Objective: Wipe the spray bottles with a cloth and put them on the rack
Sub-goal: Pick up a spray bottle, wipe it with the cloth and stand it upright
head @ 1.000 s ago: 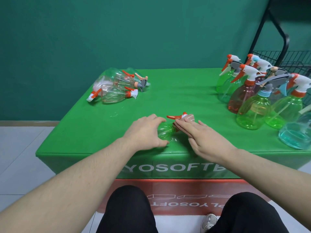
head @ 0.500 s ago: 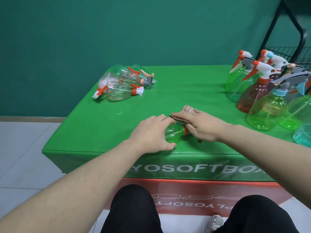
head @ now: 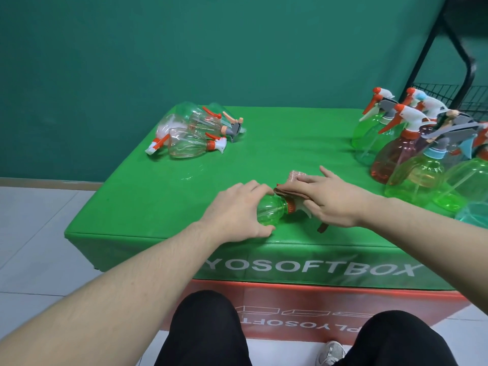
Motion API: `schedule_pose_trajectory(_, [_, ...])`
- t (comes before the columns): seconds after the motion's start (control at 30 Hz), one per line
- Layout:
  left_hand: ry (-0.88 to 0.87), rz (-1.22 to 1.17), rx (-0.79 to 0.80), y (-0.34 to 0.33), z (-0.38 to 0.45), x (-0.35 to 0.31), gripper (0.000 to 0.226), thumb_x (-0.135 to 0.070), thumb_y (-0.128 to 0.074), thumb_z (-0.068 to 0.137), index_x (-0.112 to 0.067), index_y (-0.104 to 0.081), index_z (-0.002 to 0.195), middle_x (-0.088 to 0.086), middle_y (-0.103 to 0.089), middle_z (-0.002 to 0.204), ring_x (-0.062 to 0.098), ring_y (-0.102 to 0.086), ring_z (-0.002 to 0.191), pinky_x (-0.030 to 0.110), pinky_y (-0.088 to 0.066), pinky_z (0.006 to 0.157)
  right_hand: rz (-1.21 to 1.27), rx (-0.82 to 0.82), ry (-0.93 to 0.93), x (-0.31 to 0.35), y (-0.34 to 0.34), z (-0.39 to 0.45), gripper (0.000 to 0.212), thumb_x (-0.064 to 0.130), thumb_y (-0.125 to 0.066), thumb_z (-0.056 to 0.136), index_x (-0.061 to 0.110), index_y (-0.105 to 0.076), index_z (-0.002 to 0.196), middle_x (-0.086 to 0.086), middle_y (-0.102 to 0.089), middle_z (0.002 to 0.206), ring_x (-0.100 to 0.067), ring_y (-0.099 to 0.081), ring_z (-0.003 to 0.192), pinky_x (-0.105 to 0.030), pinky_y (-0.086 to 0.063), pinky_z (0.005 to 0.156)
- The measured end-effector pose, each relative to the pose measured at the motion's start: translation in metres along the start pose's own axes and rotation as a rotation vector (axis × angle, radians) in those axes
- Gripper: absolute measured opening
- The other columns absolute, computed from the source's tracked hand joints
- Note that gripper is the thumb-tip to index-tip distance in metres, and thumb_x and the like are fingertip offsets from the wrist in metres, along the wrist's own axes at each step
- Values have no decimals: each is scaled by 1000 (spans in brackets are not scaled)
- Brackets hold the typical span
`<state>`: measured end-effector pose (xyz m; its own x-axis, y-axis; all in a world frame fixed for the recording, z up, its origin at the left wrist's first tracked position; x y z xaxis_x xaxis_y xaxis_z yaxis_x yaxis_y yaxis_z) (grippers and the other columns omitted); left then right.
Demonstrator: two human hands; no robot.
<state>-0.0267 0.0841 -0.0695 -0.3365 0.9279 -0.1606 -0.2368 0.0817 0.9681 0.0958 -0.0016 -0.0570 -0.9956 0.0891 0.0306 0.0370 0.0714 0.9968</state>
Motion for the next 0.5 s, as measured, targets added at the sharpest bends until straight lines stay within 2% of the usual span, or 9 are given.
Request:
schedule_pose_trajectory(0.13, [-33, 45, -19, -2, -2, -3, 78, -64, -70, 83, -27, -42, 146, -6, -52, 143, 16, -50, 124, 35, -44, 105, -30, 4, 33, 10, -5, 3, 52, 23, -40, 105, 28, -33, 156, -7, -49, 153, -26, -40, 143, -40, -26, 120])
schedule_pose_trajectory(0.2, [-41, 61, -21, -3, -2, -4, 76, -64, -69, 83, -24, -43, 143, -5, -54, 139, 17, -51, 120, 35, -45, 103, -64, 9, 32, 14, -6, 6, 53, 25, -35, 104, 22, -33, 157, -14, -55, 146, -32, -49, 133, -36, -32, 115])
schedule_pose_trajectory(0.33, [-15, 52, -18, -3, -1, -3, 73, -63, -70, 84, -22, -43, 138, -3, -56, 133, 17, -51, 116, 35, -45, 101, -88, -9, 40, 18, -3, 18, 54, 18, -40, 103, 14, -32, 156, -18, -61, 136, -35, -55, 123, -35, -35, 107])
schedule_pose_trajectory(0.5, [6, 54, -20, -2, -3, -3, 72, -62, -70, 84, -20, -44, 136, -2, -55, 135, 18, -52, 118, 35, -46, 102, -14, -10, 33, 21, -11, 39, 46, 17, -42, 101, 14, -43, 148, -19, -64, 127, -36, -59, 116, -39, -41, 104])
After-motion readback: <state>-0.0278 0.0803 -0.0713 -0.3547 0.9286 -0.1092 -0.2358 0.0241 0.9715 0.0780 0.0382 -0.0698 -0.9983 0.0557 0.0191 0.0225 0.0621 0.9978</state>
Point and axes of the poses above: each hand's wrist, its own z-axis towards the middle knuckle, its own y-axis out of the back of the hand, x = y × z, the point moved 8 cm from there along z, towards the middle knuckle
